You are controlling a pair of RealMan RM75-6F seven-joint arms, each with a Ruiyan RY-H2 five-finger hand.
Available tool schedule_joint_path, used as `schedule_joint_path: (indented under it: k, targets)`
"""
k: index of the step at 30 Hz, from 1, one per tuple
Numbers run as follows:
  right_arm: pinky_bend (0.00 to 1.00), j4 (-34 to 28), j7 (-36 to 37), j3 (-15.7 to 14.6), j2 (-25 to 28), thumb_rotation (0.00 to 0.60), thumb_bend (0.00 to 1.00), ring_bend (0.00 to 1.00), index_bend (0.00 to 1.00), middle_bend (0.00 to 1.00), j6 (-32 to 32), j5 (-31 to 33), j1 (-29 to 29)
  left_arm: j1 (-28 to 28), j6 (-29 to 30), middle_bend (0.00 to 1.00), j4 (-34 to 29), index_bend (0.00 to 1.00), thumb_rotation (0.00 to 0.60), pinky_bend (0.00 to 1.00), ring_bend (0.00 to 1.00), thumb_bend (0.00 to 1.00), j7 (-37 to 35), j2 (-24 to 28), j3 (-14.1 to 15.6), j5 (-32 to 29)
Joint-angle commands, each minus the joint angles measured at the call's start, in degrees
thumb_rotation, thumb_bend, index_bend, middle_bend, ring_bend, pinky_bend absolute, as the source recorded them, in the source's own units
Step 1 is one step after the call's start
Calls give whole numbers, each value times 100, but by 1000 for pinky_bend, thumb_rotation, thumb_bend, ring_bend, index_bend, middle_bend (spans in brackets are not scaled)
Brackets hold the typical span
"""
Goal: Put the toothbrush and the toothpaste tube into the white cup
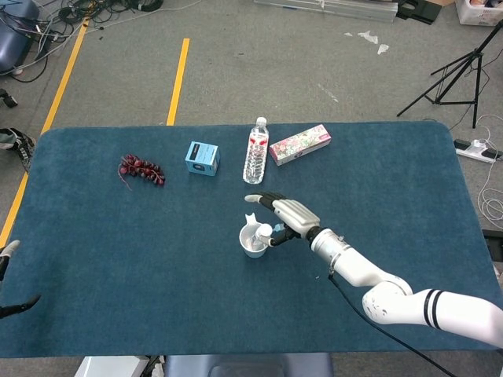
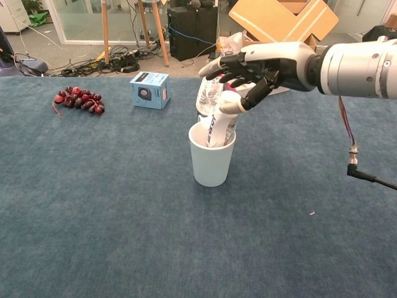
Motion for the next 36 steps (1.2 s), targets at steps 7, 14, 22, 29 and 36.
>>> schedule_joint_path:
  k: [7,14,22,29,36]
  targets:
    - [35,-223,160,60,239,600,211,0,124,83,-77,-2,-38,-20,-37,167,7,88,600,207,74,0,41,-24,7,-15]
    - [36,-354,238,99,402,600,211,0,120,82,-72,-44,-71,-31,-55,167,21,88,600,207,74,0,58,-41,7,-29]
    - [36,-591,44,55,735,600,210,0,120,82,137,-176,-185,-33,-52,167,25,88,600,207,74,0,72,-47,6,-35]
    - [36,-941,-421,-68,1251,600,209,0,120,82,479,-232,-386,-39,-54,167,19,88,600,207,74,0,125,-69,15,-31]
    - [36,-1592,-1580,-339,1817,600,209,0,120,99,1359,54,-783,-55,-52,167,2,88,600,207,74,0,180,-96,26,10]
